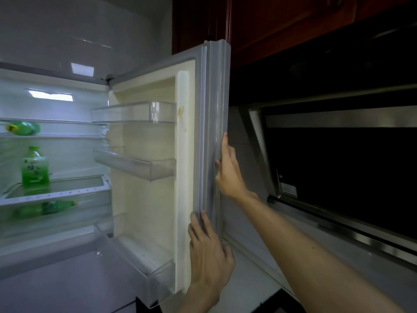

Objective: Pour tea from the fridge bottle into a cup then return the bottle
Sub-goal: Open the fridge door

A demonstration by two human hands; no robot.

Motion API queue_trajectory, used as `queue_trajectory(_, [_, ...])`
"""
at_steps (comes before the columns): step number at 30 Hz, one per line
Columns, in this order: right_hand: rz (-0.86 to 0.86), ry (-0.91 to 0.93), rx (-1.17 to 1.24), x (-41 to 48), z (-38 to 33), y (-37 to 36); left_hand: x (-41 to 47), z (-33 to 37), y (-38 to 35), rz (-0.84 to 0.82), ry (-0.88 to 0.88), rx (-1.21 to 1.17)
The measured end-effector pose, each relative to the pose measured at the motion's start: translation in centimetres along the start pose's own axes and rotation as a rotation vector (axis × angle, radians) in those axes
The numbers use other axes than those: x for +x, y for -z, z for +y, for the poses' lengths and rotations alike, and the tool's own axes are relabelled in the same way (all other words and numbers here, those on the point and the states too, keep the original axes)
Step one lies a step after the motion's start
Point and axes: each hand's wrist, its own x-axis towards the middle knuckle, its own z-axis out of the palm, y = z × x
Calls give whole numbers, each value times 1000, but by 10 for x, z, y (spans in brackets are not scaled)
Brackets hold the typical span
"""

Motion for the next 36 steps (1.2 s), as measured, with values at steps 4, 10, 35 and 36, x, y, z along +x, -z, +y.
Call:
queue_trajectory(4, [40,-42,28,7,10,2,8,4,-8,-50,-34,-25])
queue_trajectory(10, [64,-100,85,17,26,7,24,15,-19,-69,-60,-30])
queue_trajectory(35, [77,-202,-2,41,55,5,60,24,-30,-162,-164,-69])
queue_trajectory(36, [79,-200,-19,41,55,5,60,24,-31,-159,-169,-70])
